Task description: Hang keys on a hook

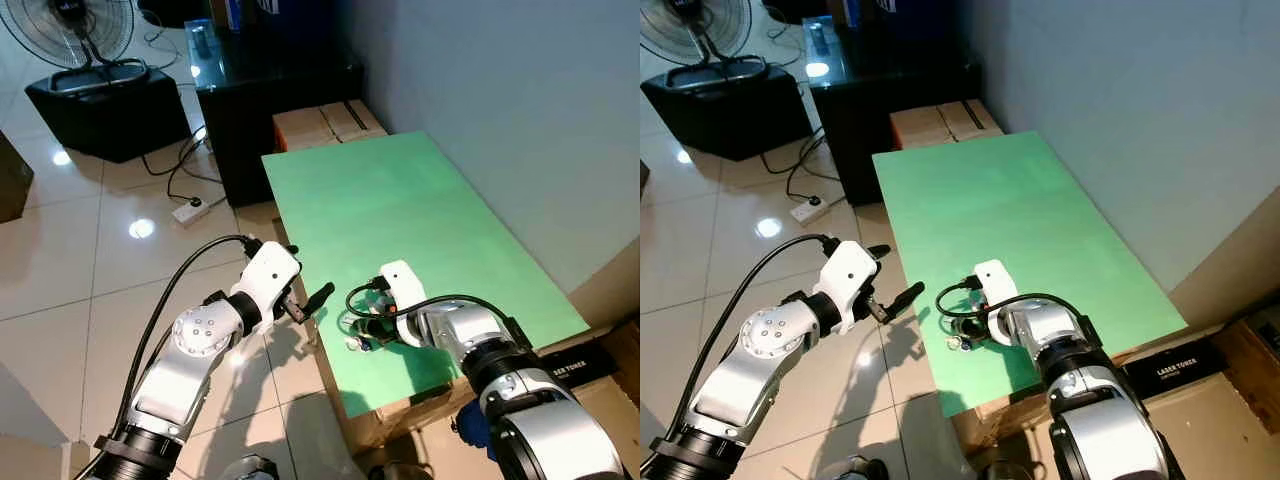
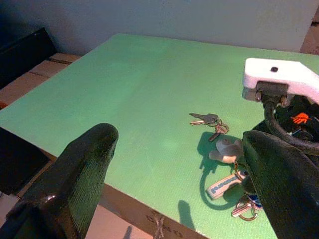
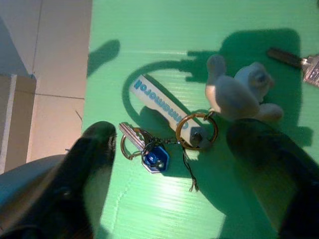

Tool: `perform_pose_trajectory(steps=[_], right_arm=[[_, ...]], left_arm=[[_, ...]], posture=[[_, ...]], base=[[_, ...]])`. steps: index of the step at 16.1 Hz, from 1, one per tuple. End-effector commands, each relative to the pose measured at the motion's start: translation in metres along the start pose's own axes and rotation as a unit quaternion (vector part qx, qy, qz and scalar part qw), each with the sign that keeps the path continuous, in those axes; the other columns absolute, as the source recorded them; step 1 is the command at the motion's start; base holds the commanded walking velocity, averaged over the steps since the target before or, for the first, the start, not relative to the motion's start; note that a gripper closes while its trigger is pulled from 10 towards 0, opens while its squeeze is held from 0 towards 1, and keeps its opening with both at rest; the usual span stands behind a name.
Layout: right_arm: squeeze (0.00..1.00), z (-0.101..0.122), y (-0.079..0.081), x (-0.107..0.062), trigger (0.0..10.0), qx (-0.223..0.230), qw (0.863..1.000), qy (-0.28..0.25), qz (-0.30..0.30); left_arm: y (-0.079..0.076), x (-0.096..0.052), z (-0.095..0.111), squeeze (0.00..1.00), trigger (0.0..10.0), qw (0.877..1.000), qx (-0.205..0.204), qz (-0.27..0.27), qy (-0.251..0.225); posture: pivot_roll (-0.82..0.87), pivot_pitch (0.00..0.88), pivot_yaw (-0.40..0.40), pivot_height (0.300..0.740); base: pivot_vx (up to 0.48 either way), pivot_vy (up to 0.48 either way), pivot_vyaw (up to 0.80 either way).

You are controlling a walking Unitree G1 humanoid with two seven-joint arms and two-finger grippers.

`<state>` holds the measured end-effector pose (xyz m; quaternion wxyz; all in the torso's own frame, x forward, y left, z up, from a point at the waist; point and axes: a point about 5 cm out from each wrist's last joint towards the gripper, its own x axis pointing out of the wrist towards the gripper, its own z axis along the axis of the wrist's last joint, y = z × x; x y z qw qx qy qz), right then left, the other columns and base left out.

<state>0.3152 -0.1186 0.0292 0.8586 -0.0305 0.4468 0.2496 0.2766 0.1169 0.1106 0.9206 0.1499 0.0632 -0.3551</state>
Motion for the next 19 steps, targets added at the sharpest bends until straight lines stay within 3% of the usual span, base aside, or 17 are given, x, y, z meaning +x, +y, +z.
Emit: perform_pose_trajectory(steps=[1, 2, 3, 4, 5, 11, 17, 19], right_arm=[[1.0, 0.003, -0.005, -0.001, 10.0, -0.005, 0.999, 0.025, -0.04], [1.0, 0.002, -0.007, -0.001, 10.0, -0.003, 0.998, 0.024, -0.058], [0.87, 0.003, -0.008, -0.002, 10.0, 0.001, 0.998, 0.02, -0.06], [0.64, 0.004, -0.011, -0.002, 10.0, 0.001, 0.997, 0.016, -0.074], [0.0, 0.004, -0.012, -0.003, 10.0, 0.013, 0.996, 0.015, -0.084], [0.0, 0.004, -0.006, 0.003, 10.0, 0.046, 0.995, 0.011, -0.088], [0.0, 0.001, -0.002, 0.007, 10.0, 0.045, 0.994, 0.034, -0.098], [0.0, 0.0, -0.002, 0.007, 10.0, 0.043, 0.993, 0.042, -0.102]], left_arm=[[-0.002, -0.001, 0.001, 0.0, 10.0, 1.0, 0.005, -0.003, 0.002], [-0.002, -0.001, 0.002, 0.0, 10.0, 1.0, 0.005, -0.002, 0.002], [-0.003, -0.001, 0.002, 0.0, 10.0, 1.0, 0.004, -0.002, 0.002], [-0.003, -0.001, 0.002, 0.0, 10.0, 1.0, 0.004, -0.001, 0.001], [-0.003, 0.0, 0.003, 0.0, 10.0, 1.0, 0.004, 0.0, 0.001], [-0.001, -0.001, 0.007, 0.0, 10.0, 1.0, 0.003, -0.015, -0.005], [-0.012, -0.006, 0.018, 0.0, 10.0, 0.991, -0.024, -0.123, -0.035], [-0.014, -0.01, 0.021, 0.0, 10.0, 0.981, -0.025, -0.192, -0.032]], posture=[[-0.1, 0.115, 0.002, 0.74], [-0.1, 0.115, 0.002, 0.74], [-0.1, 0.115, 0.002, 0.74], [-0.1, 0.117, -0.002, 0.74], [-0.1, 0.122, 0.0, 0.74], [-0.08, 0.131, 0.014, 0.74], [-0.09, 0.137, 0.017, 0.74], [-0.08, 0.137, 0.014, 0.74]], base=[[0.0, 0.0, 0.0], [0.0, 0.0, 0.0], [0.0, 0.0, 0.0], [0.0, 0.0, 0.0], [0.0, 0.0, 0.0], [0.0, 0.0, 0.0], [0.0, 0.0, 0.0], [0.0, 0.0, 0.0]])
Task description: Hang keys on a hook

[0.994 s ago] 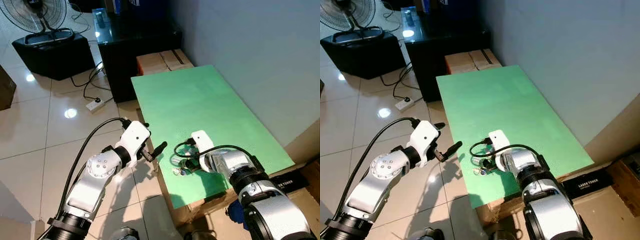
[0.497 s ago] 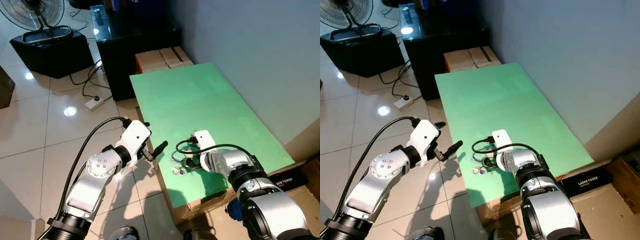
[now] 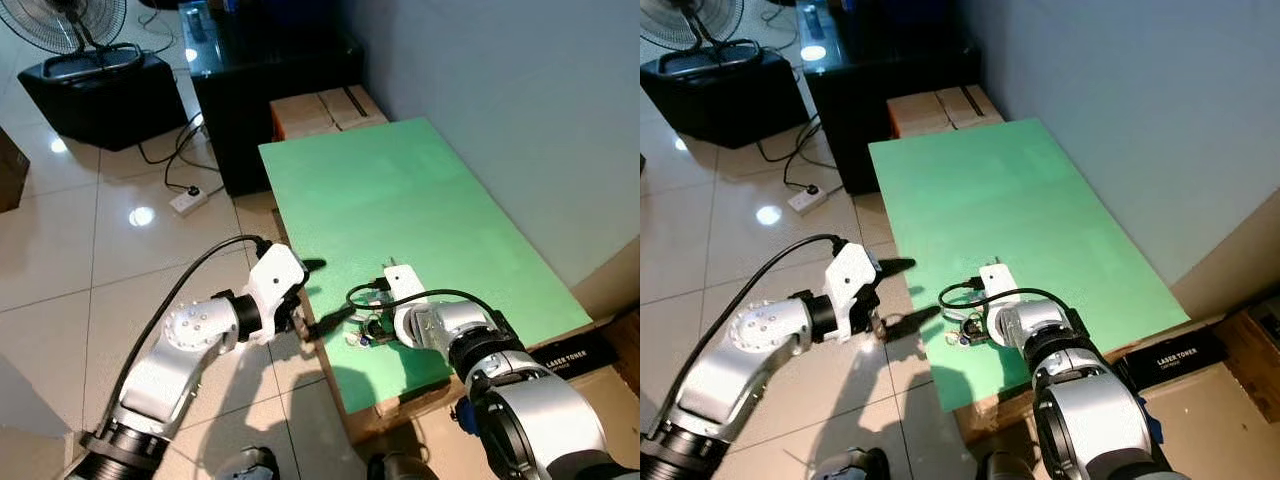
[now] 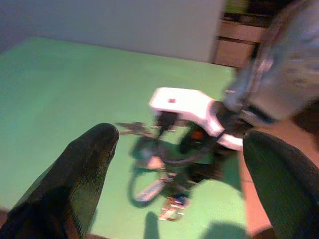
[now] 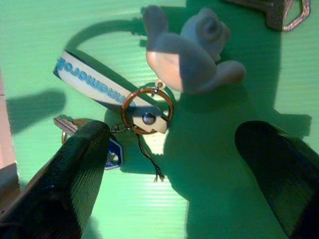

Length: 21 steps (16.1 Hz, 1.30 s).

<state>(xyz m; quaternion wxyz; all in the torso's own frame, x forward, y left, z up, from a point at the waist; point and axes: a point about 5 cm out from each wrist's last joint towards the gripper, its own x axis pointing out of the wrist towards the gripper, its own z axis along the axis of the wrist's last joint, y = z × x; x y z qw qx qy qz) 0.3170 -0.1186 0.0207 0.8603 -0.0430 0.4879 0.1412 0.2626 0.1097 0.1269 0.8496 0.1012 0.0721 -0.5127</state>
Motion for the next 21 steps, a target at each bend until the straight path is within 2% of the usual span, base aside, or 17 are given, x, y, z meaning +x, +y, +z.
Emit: perform_pose_trajectory(steps=[1, 3, 4, 5, 6, 17, 21], right_arm=[[0.0, 0.003, 0.0, -0.001, 10.0, -0.004, 1.0, 0.001, -0.004], [0.0, 0.002, -0.002, -0.001, 10.0, -0.004, 1.0, 0.001, -0.011], [0.0, 0.003, -0.003, -0.001, 4.7, -0.002, 1.0, -0.001, -0.014], [0.0, 0.003, -0.003, -0.001, 4.7, -0.002, 1.0, -0.001, -0.014], [0.0, 0.003, -0.003, -0.001, 0.0, -0.001, 1.0, -0.002, -0.015], [0.0, 0.002, -0.004, 0.0, 0.0, 0.004, 1.0, -0.007, -0.015], [0.0, 0.021, -0.001, -0.008, 0.0, 0.005, 1.0, -0.026, 0.012]], left_arm=[[-0.003, 0.001, 0.004, 0.0, 10.0, 1.0, 0.002, -0.023, -0.002], [-0.001, 0.001, 0.004, 0.0, 10.0, 0.999, 0.01, -0.031, 0.005], [0.0, 0.001, 0.005, 0.0, 10.0, 0.999, 0.009, -0.034, 0.006], [0.0, 0.001, 0.005, 0.0, 10.0, 0.999, 0.009, -0.034, 0.006], [0.0, 0.001, 0.005, 0.0, 10.0, 0.999, 0.01, -0.037, 0.006], [0.003, 0.001, 0.004, 0.0, 10.0, 0.999, 0.019, -0.042, 0.011], [0.005, -0.001, 0.004, 0.0, 10.0, 0.999, 0.024, -0.042, 0.012]], posture=[[-0.08, 0.137, 0.014, 0.74], [-0.09, 0.136, 0.018, 0.74], [-0.09, 0.135, 0.02, 0.74], [-0.09, 0.135, 0.02, 0.74], [-0.09, 0.135, 0.02, 0.74], [-0.08, 0.137, 0.035, 0.74], [-0.08, 0.138, 0.036, 0.74]], base=[[0.0, 0.0, 0.0], [0.0, 0.0, 0.0], [0.0, 0.0, 0.0], [0.0, 0.0, 0.0], [0.0, 0.0, 0.0], [0.0, 0.0, 0.0], [0.0, 0.0, 0.0]])
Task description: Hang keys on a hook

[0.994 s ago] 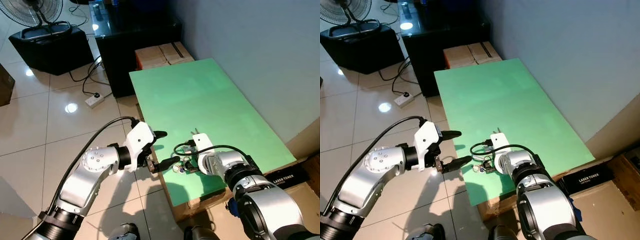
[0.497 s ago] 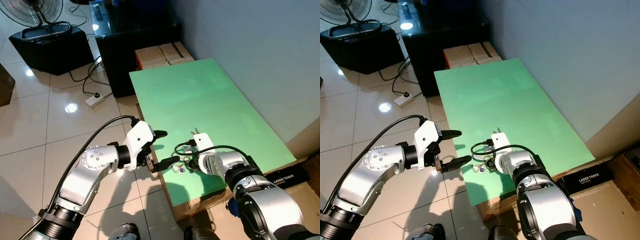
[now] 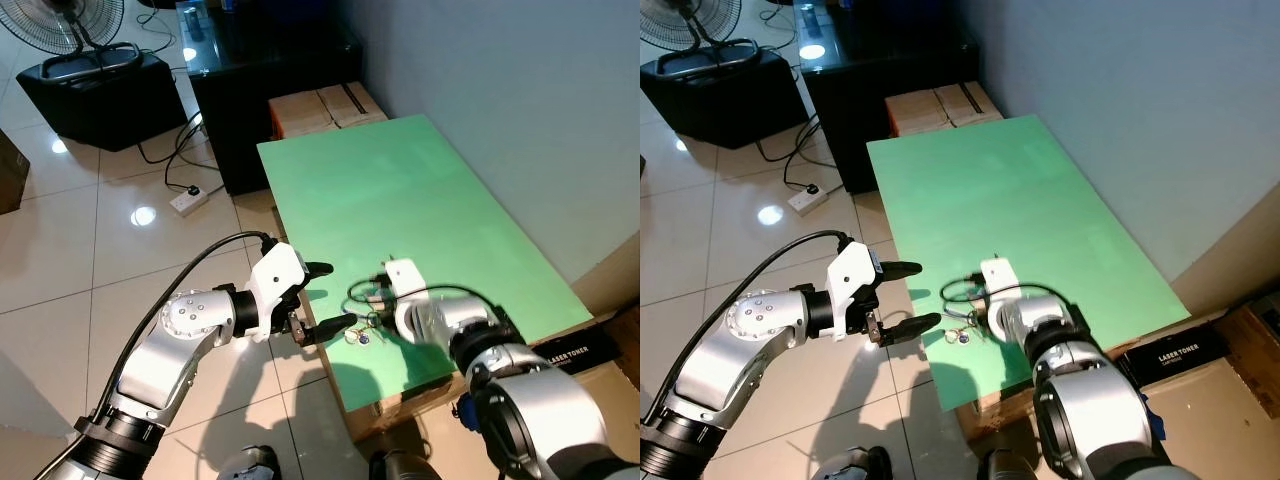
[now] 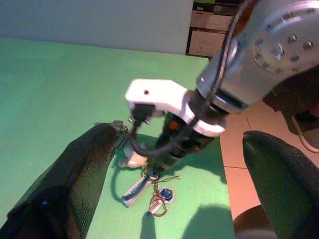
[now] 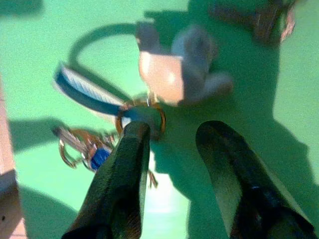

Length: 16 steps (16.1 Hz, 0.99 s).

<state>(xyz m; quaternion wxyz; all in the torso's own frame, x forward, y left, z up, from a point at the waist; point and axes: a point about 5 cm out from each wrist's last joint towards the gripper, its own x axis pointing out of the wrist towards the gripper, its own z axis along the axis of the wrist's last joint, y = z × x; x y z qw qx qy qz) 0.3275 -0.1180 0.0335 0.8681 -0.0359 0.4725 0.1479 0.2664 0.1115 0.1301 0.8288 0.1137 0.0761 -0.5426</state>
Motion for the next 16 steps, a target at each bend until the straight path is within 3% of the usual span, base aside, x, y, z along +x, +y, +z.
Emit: perform_pose_trajectory(steps=[1, 4, 5, 6, 8, 16], right_arm=[[0.0, 0.012, 0.002, -0.005, 0.0, 0.007, 1.0, -0.011, 0.011], [0.0, 0.017, 0.005, -0.007, 0.0, 0.002, 1.0, -0.011, 0.018], [0.0, 0.016, 0.006, -0.006, 4.9, -0.006, 1.0, -0.007, 0.017], [0.62, 0.01, 0.009, -0.004, 10.0, -0.011, 1.0, 0.004, 0.024], [0.98, 0.006, 0.014, -0.002, 10.0, -0.011, 0.999, 0.013, 0.035], [1.0, 0.004, 0.014, 0.0, 10.0, -0.006, 1.0, 0.014, 0.012]], left_arm=[[0.001, 0.0, 0.001, 0.0, 10.0, 1.0, 0.01, -0.007, 0.004], [0.001, 0.0, 0.002, 0.0, 10.0, 1.0, 0.01, -0.01, 0.005], [0.002, 0.0, 0.002, 0.0, 10.0, 1.0, 0.01, -0.01, 0.005], [0.003, 0.0, 0.003, 0.0, 10.0, 1.0, 0.012, -0.012, 0.006], [0.002, 0.0, 0.003, 0.0, 10.0, 1.0, 0.012, -0.013, 0.007], [-0.001, -0.002, 0.001, 0.0, 10.0, 1.0, 0.009, -0.011, 0.009]], posture=[[-0.08, 0.137, 0.036, 0.74], [-0.09, 0.139, 0.043, 0.74], [-0.09, 0.139, 0.046, 0.74], [-0.08, 0.14, 0.046, 0.74], [-0.08, 0.142, 0.048, 0.74], [-0.07, 0.148, 0.026, 0.74]], base=[[0.0, 0.0, 0.0], [0.0, 0.0, 0.0], [0.0, 0.0, 0.0], [0.0, 0.0, 0.0], [0.0, 0.0, 0.0], [0.0, 0.0, 0.0]])
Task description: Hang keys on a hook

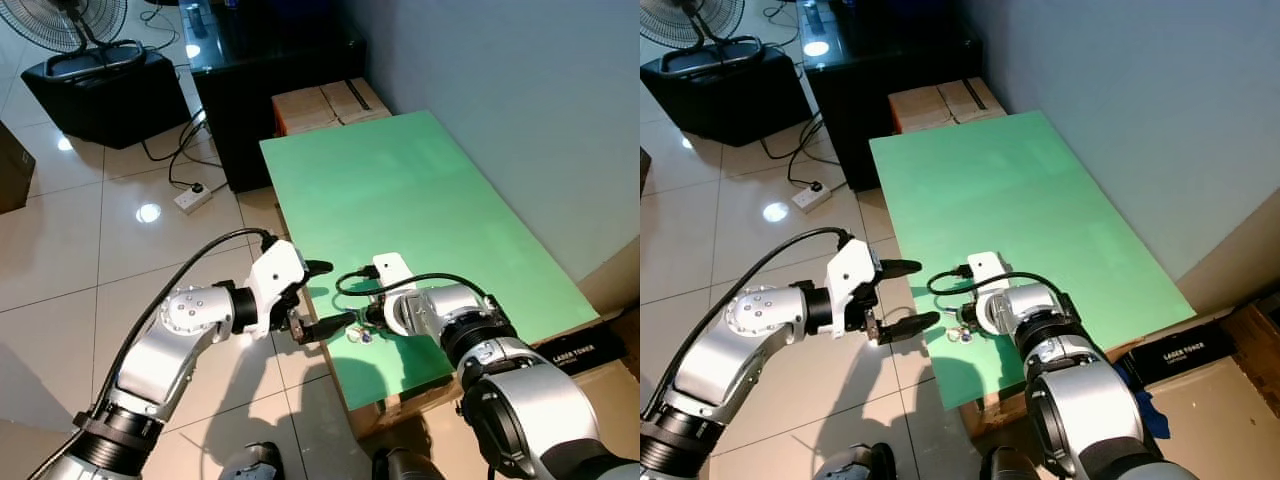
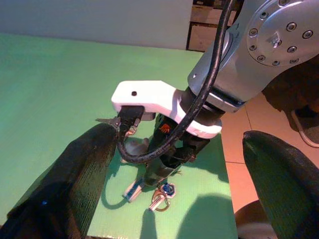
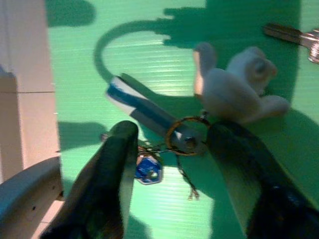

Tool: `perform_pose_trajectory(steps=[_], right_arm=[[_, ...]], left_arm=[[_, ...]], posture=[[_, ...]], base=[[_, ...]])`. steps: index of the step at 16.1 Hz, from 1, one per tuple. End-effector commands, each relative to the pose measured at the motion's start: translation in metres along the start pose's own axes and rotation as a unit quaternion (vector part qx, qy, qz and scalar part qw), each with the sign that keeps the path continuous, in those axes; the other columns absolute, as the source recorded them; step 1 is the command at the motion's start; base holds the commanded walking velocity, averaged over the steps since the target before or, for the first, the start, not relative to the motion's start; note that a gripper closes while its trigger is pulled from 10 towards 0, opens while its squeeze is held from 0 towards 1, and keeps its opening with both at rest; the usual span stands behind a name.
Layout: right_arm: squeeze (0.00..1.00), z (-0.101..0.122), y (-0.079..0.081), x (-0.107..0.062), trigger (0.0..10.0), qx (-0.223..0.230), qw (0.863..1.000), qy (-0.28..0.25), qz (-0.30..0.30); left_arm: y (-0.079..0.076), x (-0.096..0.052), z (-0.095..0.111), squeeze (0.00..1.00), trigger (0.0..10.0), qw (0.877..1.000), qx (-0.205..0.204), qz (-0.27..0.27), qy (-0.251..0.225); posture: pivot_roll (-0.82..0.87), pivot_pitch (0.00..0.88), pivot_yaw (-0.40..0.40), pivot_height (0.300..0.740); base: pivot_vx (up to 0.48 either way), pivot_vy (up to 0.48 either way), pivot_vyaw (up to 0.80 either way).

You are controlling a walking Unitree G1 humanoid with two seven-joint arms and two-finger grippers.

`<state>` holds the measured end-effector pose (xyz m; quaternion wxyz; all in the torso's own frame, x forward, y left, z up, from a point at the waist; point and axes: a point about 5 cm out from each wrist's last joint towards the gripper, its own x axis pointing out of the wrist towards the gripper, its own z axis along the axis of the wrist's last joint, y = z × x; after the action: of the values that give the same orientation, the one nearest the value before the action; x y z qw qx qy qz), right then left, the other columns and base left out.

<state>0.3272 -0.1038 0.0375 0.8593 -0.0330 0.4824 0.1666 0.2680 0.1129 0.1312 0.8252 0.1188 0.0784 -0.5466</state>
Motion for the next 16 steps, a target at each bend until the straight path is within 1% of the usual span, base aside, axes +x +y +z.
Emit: perform_pose_trajectory(steps=[1, 2, 3, 6, 9, 13, 16], right_arm=[[1.0, -0.002, -0.001, 0.001, 10.0, 0.002, 1.0, 0.003, -0.011], [0.98, -0.004, -0.002, 0.002, 10.0, 0.003, 1.0, 0.006, -0.015], [0.0, -0.006, -0.002, 0.002, 10.0, 0.006, 1.0, 0.008, -0.017], [0.0, -0.006, -0.003, 0.003, 10.0, 0.013, 1.0, -0.002, -0.021], [0.0, -0.01, -0.005, 0.006, 10.0, 0.005, 0.999, -0.011, -0.039], [0.0, -0.021, -0.007, 0.009, 10.0, 0.013, 0.999, 0.005, -0.039], [0.0, -0.023, -0.008, 0.01, 10.0, 0.018, 0.999, 0.005, -0.043]], left_arm=[[-0.004, -0.001, 0.0, 0.0, 10.0, 1.0, 0.006, -0.005, 0.005], [-0.004, -0.002, -0.001, 0.0, 10.0, 1.0, 0.005, -0.005, 0.005], [-0.004, -0.002, -0.001, 0.0, 10.0, 1.0, 0.005, -0.004, 0.006], [-0.004, -0.003, -0.001, 0.0, 10.0, 1.0, 0.005, -0.005, 0.006], [-0.003, -0.003, 0.0, 0.0, 10.0, 1.0, 0.008, -0.007, 0.007], [-0.003, -0.003, 0.0, 0.0, 10.0, 1.0, 0.009, -0.009, 0.008], [-0.004, -0.003, 0.0, 0.0, 10.0, 1.0, 0.008, -0.012, 0.009]], posture=[[-0.07, 0.148, 0.026, 0.74], [-0.07, 0.148, 0.023, 0.74], [-0.07, 0.15, 0.023, 0.74], [-0.07, 0.15, 0.024, 0.74], [-0.06, 0.144, 0.029, 0.74], [-0.06, 0.147, 0.035, 0.74], [-0.06, 0.156, 0.044, 0.74]], base=[[0.0, 0.0, 0.0], [0.0, 0.0, 0.0], [0.0, 0.0, 0.0], [0.0, 0.0, 0.0], [0.0, 0.0, 0.0], [0.0, 0.0, 0.0], [0.0, 0.0, 0.0]])
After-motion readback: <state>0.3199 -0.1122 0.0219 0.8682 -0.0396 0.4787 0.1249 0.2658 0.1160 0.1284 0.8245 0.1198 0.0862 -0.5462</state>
